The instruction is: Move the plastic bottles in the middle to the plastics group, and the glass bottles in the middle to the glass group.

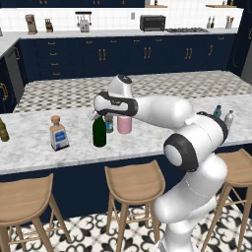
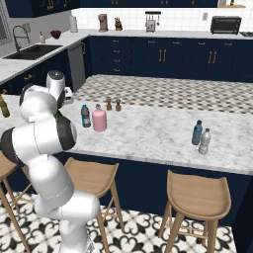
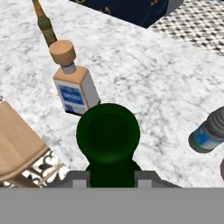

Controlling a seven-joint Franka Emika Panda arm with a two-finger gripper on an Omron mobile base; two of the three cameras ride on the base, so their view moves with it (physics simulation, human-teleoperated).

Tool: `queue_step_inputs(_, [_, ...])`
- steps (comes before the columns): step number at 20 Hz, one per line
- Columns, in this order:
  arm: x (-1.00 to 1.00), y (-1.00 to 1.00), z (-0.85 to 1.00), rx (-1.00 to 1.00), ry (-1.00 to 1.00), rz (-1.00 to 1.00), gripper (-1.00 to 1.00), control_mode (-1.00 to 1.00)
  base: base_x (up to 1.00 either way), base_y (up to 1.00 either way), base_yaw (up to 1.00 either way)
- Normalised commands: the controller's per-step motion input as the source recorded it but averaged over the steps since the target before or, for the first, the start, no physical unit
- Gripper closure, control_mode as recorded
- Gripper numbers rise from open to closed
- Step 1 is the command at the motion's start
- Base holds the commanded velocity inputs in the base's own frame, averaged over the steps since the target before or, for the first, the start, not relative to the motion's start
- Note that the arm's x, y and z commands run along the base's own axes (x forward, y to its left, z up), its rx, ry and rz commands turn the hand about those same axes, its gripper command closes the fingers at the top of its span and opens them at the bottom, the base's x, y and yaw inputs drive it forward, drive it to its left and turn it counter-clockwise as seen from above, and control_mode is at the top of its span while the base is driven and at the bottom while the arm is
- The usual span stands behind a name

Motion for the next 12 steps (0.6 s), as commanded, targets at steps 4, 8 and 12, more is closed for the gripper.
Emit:
queue_step_inputs(4, [0.26, 0.30, 0.00, 0.00, 0.00, 0.02, 1.00, -1.00, 0.00, 0.00, 0.00])
queue_step_inputs(8, [0.37, 0.39, 0.00, 0.00, 0.00, 0.05, 1.00, -1.00, 0.00, 0.00, 0.00])
queue_step_inputs(12, [0.42, 0.21, 0.00, 0.00, 0.00, 0.08, 1.00, -1.00, 0.00, 0.00, 0.00])
